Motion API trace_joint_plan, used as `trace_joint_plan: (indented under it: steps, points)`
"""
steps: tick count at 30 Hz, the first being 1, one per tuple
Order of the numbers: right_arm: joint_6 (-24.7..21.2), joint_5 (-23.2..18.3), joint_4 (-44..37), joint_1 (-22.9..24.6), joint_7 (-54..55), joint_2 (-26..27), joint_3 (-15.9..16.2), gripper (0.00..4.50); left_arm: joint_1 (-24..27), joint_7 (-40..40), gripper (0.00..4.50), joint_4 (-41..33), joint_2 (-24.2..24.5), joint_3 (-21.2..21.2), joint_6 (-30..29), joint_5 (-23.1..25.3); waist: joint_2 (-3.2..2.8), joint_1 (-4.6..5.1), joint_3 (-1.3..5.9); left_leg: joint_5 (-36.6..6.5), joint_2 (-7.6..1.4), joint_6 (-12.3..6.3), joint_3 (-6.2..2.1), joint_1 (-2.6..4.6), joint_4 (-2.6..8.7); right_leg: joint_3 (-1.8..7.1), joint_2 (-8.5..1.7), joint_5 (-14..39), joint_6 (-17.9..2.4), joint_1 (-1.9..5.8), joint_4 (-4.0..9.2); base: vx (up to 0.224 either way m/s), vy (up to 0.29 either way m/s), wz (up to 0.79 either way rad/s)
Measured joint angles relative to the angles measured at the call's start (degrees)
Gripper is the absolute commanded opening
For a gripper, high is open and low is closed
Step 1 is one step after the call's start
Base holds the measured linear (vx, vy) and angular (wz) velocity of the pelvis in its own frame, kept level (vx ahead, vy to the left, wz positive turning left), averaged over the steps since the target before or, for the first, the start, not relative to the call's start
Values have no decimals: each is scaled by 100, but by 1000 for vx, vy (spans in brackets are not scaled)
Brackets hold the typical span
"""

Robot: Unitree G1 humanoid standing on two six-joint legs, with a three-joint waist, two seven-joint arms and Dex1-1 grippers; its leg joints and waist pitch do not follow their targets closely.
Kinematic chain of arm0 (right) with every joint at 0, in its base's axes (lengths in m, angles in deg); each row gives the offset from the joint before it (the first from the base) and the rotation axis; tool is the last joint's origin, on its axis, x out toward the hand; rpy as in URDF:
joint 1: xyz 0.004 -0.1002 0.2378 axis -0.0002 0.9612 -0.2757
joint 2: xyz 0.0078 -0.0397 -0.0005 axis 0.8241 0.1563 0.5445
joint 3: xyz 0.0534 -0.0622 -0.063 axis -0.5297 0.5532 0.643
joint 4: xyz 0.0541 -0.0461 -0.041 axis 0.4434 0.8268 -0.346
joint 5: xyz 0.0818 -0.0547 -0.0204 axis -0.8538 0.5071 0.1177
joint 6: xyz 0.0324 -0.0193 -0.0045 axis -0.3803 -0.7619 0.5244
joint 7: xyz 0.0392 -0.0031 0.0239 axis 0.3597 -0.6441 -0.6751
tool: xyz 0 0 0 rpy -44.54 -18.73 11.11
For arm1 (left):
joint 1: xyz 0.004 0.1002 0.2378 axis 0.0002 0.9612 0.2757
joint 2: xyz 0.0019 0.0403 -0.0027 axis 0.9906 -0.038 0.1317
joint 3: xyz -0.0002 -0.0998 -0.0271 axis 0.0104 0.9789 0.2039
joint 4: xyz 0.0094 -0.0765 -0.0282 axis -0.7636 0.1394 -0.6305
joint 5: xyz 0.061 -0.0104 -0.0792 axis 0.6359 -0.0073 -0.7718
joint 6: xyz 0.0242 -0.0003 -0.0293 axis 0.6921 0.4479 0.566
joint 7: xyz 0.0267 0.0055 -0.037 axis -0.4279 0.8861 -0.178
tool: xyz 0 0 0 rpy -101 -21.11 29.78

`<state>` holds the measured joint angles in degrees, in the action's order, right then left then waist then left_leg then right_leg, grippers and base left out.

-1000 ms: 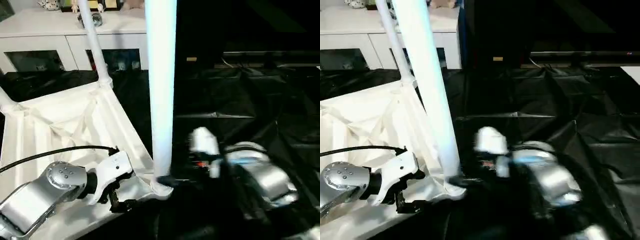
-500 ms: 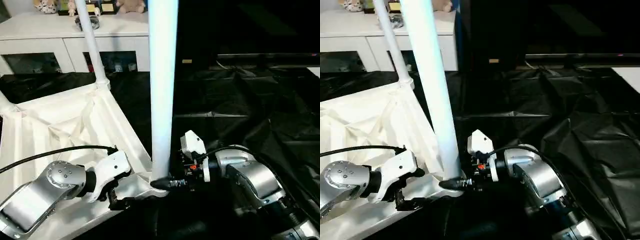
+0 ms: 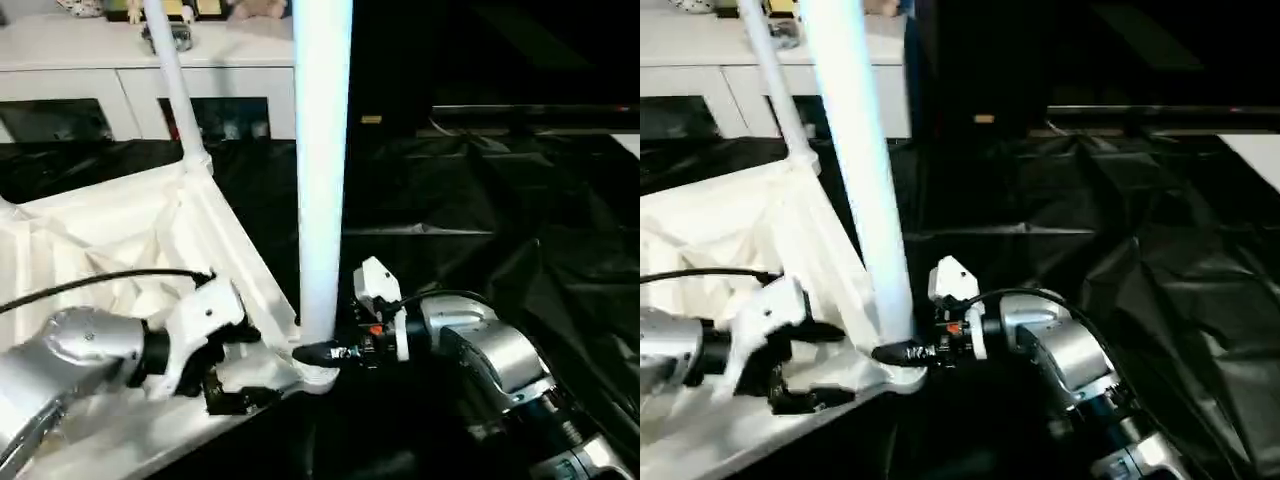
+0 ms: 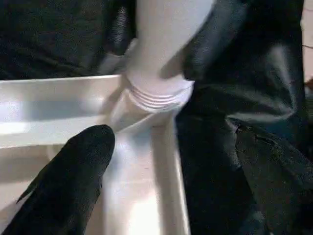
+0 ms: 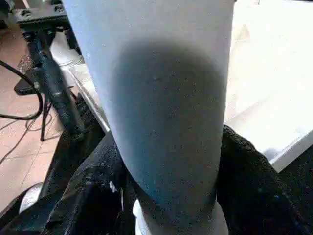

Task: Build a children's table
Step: Rotate leg to tighten

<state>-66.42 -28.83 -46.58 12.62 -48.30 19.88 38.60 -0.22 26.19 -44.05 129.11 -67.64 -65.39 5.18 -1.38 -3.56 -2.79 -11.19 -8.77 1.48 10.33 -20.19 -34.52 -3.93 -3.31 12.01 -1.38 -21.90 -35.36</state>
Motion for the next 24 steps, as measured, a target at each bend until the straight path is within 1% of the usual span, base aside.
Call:
trace_joint_plan:
  steps: [2,5,8,11,13,14,16,21,24]
  points:
    - [7,0,0,0,5,12,-2,207,-132,74,450,-108,-42,-4,-195,-105,2,0,1,-5,0,9,-1,0,0,0,0,-2,-2,0,-7,0,0,0]
    - [36,19,5,0,83,91,4,205,-231,145,450,-266,-27,-18,-486,-139,0,3,0,-15,0,25,-3,1,1,0,0,-3,-4,-2,-24,0,0,0]
    - [200,173,142,-14,490,277,-47,204,-318,211,450,-292,18,-197,-688,-105,-1,17,0,-20,-1,34,-7,10,5,0,2,-2,-2,-5,-42,0,0,0]
    - [295,282,352,-95,959,474,-130,201,-332,351,450,-303,14,-433,-778,19,-2,21,-1,-23,-2,38,-15,11,6,-4,5,0,1,-5,-47,0,0,0]
    - [321,402,546,-162,1443,665,-312,199,-358,580,450,-265,-87,-681,-781,231,-4,19,-2,-23,-2,39,-15,10,6,-4,5,0,1,-6,-47,0,0,0]
    - [341,431,596,-181,1584,709,-341,199,-370,655,450,-244,-134,-762,-781,298,-4,20,-2,-22,-2,40,-15,9,5,-4,5,0,1,-6,-45,0,0,0]
    - [354,459,620,-187,1734,738,-355,198,-387,802,450,-189,-224,-902,-778,422,-2,21,-1,-22,-2,40,-15,9,5,-3,5,1,2,-2,-39,0,0,0]
    - [361,473,619,-166,1863,808,-354,196,-523,1049,450,-40,-484,-1037,-867,529,-4,21,-1,-22,-1,40,-15,8,5,-3,5,1,2,-1,-35,0,0,0]
    - [376,477,620,-146,1900,831,-355,196,-536,1268,450,14,-654,-1194,-849,697,-6,28,-1,-22,-1,40,-15,9,5,-3,5,1,3,-2,-36,0,0,0]
